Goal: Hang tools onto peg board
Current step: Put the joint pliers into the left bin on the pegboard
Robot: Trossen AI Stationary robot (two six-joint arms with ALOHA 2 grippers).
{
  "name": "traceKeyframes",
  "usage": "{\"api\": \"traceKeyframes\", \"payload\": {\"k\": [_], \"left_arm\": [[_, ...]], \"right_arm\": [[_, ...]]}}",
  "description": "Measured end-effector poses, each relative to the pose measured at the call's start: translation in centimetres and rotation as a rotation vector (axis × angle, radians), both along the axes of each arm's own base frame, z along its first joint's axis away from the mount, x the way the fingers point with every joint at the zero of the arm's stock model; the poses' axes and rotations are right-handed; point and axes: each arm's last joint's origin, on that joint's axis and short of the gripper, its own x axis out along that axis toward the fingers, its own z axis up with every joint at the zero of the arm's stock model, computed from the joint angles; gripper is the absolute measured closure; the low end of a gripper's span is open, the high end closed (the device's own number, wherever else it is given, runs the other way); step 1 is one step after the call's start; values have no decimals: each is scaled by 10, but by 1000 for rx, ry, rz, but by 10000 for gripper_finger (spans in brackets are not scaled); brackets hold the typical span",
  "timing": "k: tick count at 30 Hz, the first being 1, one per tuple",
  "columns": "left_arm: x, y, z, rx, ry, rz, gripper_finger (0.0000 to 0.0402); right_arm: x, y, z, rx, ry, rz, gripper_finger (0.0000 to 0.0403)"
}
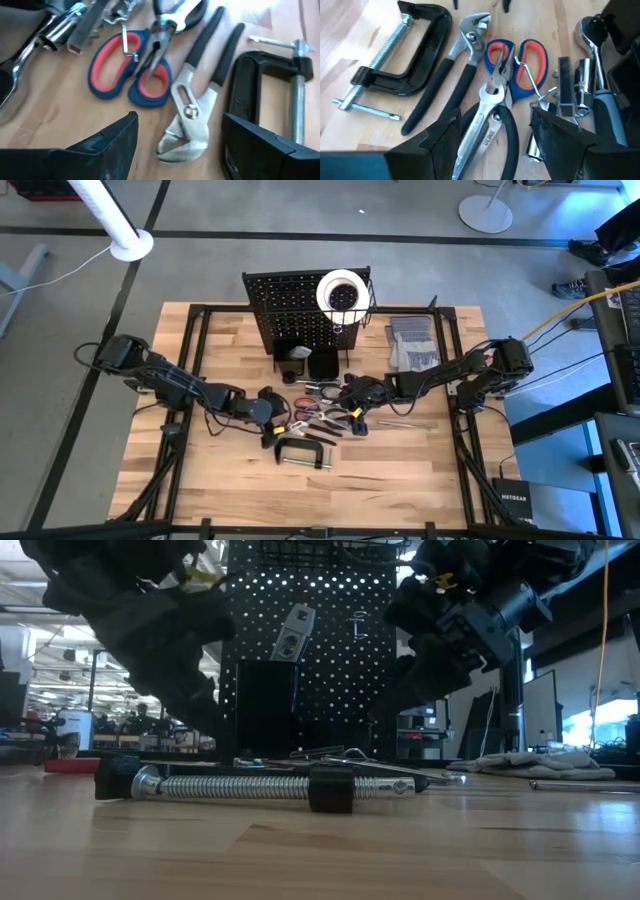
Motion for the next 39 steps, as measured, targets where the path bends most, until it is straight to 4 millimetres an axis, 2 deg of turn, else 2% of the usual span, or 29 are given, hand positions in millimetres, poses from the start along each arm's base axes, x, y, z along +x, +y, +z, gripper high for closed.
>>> {"api": "traceKeyframes", "payload": {"k": [7, 17, 20, 28, 34, 39], "left_arm": [[4, -3, -19, -22, 63, -36, 130], [13, -5, -42, 57, 82, -110, 135], [13, -4, -44, 81, 93, -129, 161], [12, -4, -44, 101, 102, -170, 262], [12, -5, -44, 69, 101, -137, 263], [12, -10, -33, 55, 87, -141, 264]], "right_arm": [[0, 0, 0, -6, -2, -8, 166], [1, -1, 1, -14, -14, -21, 166], [1, -1, 1, -13, -15, -35, 166], [1, -1, 1, -7, -14, -41, 166], [1, -1, 1, -6, -14, -40, 166], [1, -1, 1, -3, -14, -36, 166]]}}
